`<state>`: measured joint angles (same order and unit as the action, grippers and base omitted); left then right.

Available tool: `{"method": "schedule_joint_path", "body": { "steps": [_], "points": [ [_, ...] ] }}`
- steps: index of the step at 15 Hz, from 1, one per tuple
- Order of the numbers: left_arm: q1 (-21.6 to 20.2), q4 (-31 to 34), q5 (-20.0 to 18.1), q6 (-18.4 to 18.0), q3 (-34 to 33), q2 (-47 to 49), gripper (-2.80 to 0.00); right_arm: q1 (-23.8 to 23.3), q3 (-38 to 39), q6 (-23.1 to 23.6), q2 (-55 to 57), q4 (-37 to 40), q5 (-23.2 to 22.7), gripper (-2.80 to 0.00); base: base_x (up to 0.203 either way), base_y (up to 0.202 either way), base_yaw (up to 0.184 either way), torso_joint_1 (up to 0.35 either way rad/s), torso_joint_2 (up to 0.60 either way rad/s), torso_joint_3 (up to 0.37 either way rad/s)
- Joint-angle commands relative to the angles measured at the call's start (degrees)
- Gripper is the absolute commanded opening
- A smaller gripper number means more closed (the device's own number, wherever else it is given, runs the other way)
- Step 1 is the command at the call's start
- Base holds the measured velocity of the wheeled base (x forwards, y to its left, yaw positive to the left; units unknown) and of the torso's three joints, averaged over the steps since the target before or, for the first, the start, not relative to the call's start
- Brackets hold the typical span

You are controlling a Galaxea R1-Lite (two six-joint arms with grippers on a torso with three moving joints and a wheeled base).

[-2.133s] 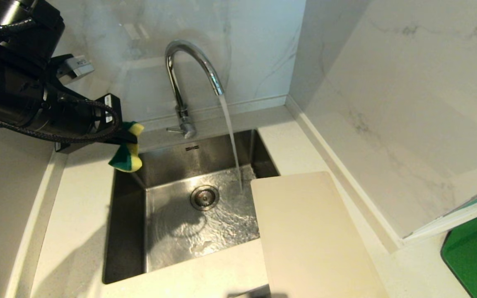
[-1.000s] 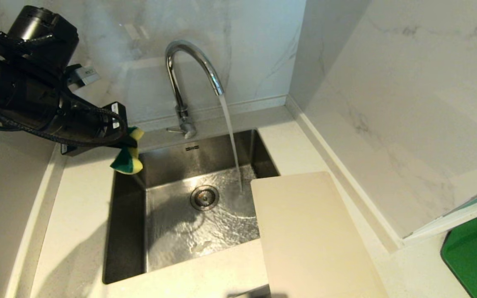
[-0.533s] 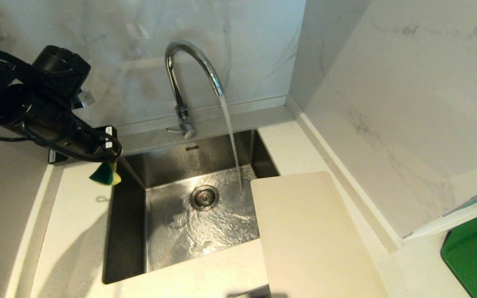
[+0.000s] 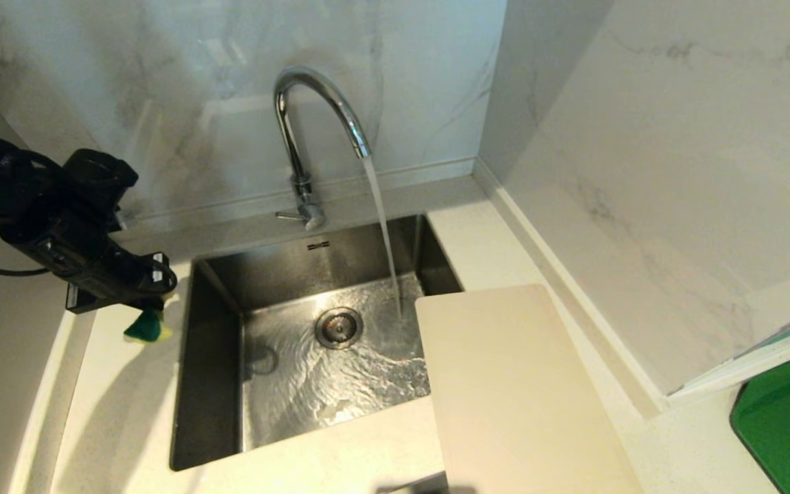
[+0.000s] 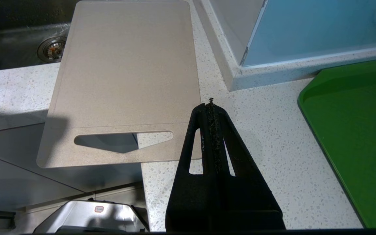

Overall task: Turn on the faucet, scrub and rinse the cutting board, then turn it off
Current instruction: Put down the cleaning cloth

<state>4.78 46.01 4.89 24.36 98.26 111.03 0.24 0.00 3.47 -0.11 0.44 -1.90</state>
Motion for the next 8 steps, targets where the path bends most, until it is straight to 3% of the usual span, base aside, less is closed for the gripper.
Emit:
{"method": "schedule_joint_path", "body": {
  "steps": [1,8],
  "points": [
    [-3.3,-0.9,-0.8,-1.4,-0.3,3.6,-2.8,0.0,0.0,0.1,0.1,0.0,0.0,-2.8,0.0,0.0,0.0,0.0,0.0,0.0],
    [-8.3,-6.4,-0.9,-8.2,-0.9,9.2,-2.8,0.0,0.0,0.1,0.1,0.0,0.0,-2.8,0.0,0.0,0.0,0.0,0.0,0.0]
  ]
}}
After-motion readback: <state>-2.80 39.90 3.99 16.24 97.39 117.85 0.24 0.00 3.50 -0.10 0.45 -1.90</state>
